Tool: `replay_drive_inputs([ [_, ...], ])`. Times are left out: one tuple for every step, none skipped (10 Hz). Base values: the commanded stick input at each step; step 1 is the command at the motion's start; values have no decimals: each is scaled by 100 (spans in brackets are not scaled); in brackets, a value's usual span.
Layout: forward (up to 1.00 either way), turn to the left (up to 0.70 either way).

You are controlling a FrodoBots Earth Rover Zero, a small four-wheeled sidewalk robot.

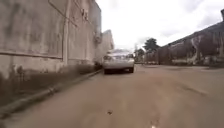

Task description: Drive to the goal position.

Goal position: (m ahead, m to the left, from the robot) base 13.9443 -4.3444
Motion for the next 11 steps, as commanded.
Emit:
replay_drive_inputs([
  [50,-19],
  [50,0],
  [50,0],
  [50,0],
  [50,0],
  [50,0],
  [50,0],
  [50,-26],
  [50,-39],
  [50,-5],
  [50,0],
])
